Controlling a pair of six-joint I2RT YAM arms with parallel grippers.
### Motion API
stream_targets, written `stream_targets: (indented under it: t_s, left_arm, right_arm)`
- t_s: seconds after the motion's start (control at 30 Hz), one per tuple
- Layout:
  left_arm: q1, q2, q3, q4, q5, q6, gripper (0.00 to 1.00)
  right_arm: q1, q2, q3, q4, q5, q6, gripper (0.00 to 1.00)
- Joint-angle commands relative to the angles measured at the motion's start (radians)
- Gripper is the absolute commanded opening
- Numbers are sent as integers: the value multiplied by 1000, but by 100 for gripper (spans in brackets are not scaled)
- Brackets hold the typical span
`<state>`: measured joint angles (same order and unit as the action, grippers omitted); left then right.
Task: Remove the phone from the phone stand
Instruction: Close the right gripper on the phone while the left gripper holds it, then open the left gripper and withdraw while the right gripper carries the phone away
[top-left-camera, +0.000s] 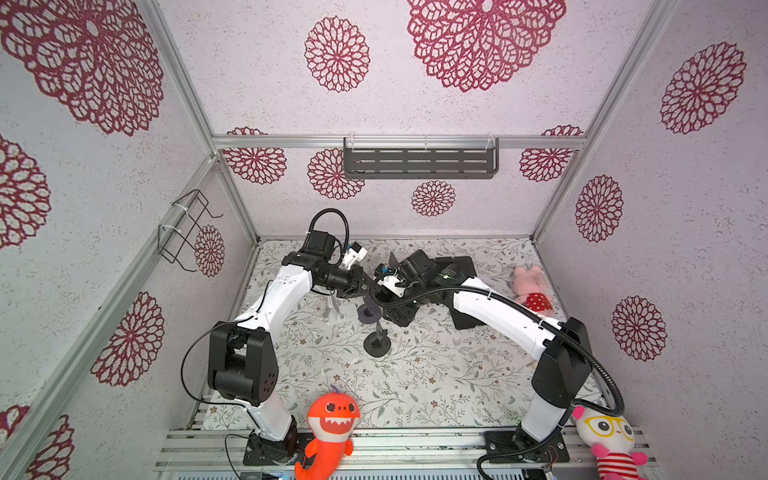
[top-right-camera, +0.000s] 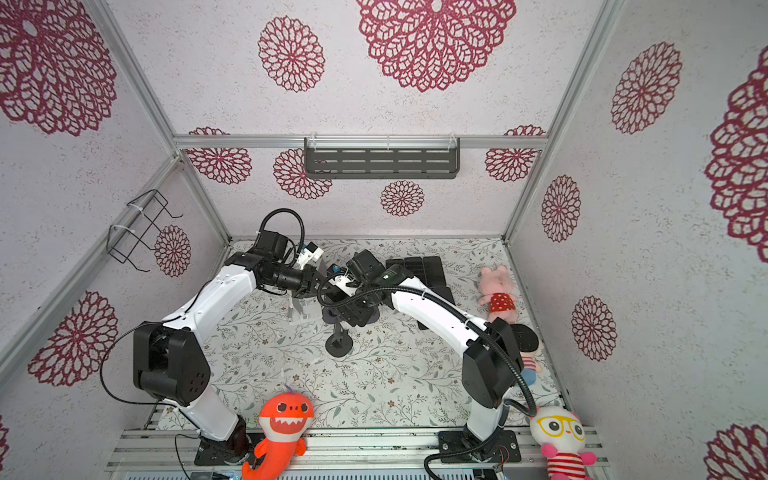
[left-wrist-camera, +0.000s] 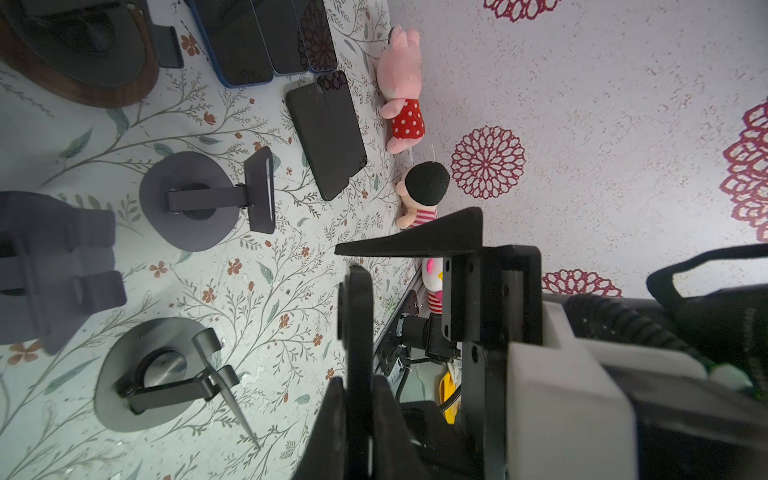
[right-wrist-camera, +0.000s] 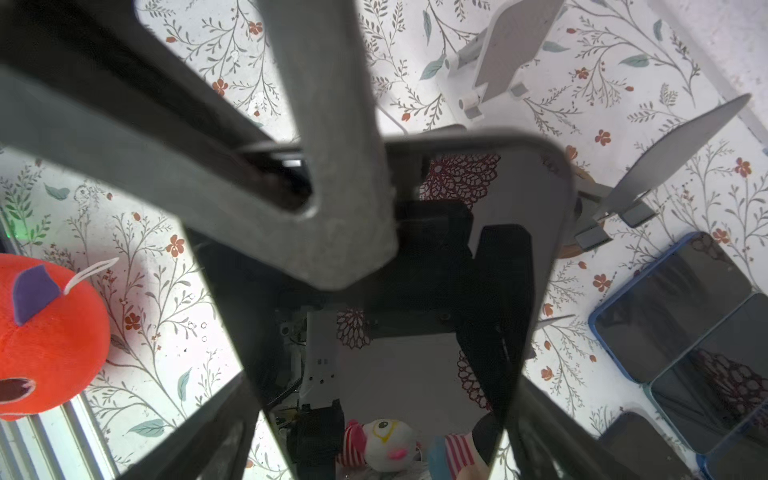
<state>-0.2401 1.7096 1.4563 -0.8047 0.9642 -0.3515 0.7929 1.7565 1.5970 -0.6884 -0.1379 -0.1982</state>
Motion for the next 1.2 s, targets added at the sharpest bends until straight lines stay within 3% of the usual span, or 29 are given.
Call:
stream_targets:
  t_s: [0.0, 0.2, 0.3, 0.47, 0.63, 0.83, 1.0, 1.17]
  left_arm:
    - [7, -7, -7, 34, 56, 12, 0]
    - [7, -9, -8, 36, 57, 9, 0]
    - [9, -12, -10, 39, 57, 8, 0]
    - [14, -11, -11, 40, 53, 7, 0]
    - [21, -17, -17, 53, 48, -1, 26]
    - [38, -31, -23, 68, 19, -16, 46]
    - [73, -55, -42, 112, -13, -55, 56]
    - [102, -87, -63, 163, -45, -88, 60]
  right_arm:
    - [5, 7, 20, 19, -14, -9, 88]
    - [4, 8, 23, 35, 17, 0, 74]
    - [5, 8, 18, 46, 40, 6, 63]
    - [5, -2, 9, 73, 46, 21, 58]
    - [0, -14, 1, 91, 49, 42, 54]
    - [-23, -43, -26, 106, 83, 83, 51]
    - [-80, -100, -81, 113, 113, 150, 51]
    - [-201, -132, -130, 70, 130, 301, 49]
